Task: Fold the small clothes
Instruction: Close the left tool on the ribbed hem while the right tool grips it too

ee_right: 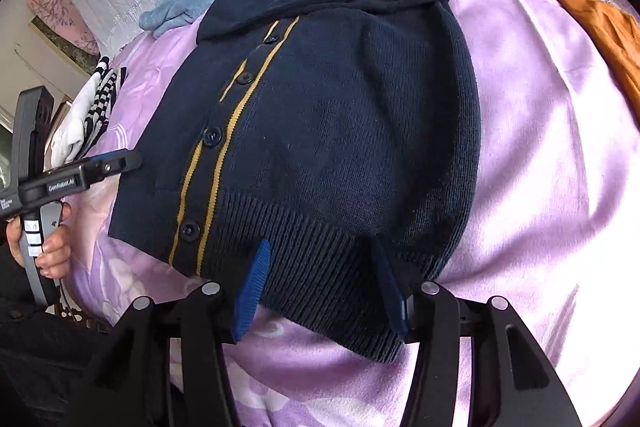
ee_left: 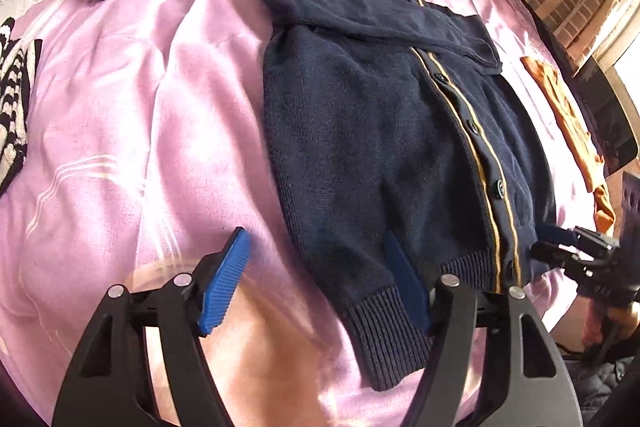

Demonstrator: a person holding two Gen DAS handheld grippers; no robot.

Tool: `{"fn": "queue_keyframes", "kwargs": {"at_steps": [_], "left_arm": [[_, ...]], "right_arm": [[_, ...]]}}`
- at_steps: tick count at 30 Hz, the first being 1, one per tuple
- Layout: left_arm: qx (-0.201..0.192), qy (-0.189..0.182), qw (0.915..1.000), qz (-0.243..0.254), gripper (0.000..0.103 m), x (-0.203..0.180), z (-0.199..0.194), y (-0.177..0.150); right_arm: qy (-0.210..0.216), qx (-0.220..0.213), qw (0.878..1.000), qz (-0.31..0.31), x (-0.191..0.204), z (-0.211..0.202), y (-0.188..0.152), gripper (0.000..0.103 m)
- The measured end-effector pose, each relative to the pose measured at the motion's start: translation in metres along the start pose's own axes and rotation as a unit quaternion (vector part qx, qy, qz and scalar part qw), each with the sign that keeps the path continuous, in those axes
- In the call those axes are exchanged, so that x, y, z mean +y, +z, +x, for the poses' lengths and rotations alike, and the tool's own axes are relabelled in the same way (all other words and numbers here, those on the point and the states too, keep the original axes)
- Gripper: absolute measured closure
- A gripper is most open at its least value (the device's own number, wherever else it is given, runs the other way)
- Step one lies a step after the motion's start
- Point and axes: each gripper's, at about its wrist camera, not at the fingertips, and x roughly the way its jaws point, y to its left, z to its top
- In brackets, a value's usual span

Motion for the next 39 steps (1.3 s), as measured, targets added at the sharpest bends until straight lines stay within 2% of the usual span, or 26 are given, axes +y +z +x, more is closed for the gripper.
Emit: {"fn": "queue_keyframes", "kwargs": {"at_steps": [6,10,13,17,22,24,26,28,33,35,39], "left_arm": [[-0.014,-0.005,0.9999,-0.009,0.037,0.006,0.016,0.031],[-0.013,-0.039,0.9982,-0.043,0.038,0.016,0.033,0.054],[-0.002,-0.055,0.9974,-0.047,0.038,0.016,0.047,0.062],[0.006,-0.066,0.9973,-0.031,0.038,0.014,0.048,0.054],[0.039,-0.135,0.9899,-0.021,0.038,0.007,0.033,0.016],[0.046,-0.145,0.9884,0.006,0.038,-0.007,0.026,-0.004],[0.045,-0.145,0.9882,0.022,0.038,-0.017,0.02,-0.02],[0.046,-0.149,0.9876,0.018,0.039,-0.022,0.02,-0.026],[0.051,-0.133,0.9896,0.018,0.051,-0.021,0.022,-0.024],[0.053,-0.12,0.9909,0.028,0.059,-0.02,0.022,-0.024],[0.053,-0.091,0.993,0.054,0.066,-0.025,0.021,-0.025]], "right_arm": [[-0.002,-0.044,0.999,0.027,-0.013,-0.032,0.0,0.05],[-0.004,-0.062,0.996,0.06,-0.03,-0.044,0.006,0.05],[-0.009,-0.069,0.995,0.067,-0.036,-0.048,0.009,0.05],[-0.009,-0.072,0.995,0.071,-0.041,-0.049,0.011,0.05],[-0.004,-0.065,0.995,0.077,-0.046,-0.037,0.016,0.05],[0.001,-0.06,0.994,0.089,-0.049,-0.032,0.016,0.05],[0.014,-0.053,0.993,0.104,-0.054,-0.028,0.012,0.05],[0.026,-0.046,0.992,0.113,-0.056,-0.026,0.006,0.05],[0.038,-0.027,0.992,0.119,-0.052,-0.021,-0.009,0.051],[0.043,-0.023,0.992,0.12,-0.048,-0.019,-0.014,0.051],[0.049,-0.015,0.992,0.116,-0.04,-0.014,-0.024,0.051]]}}
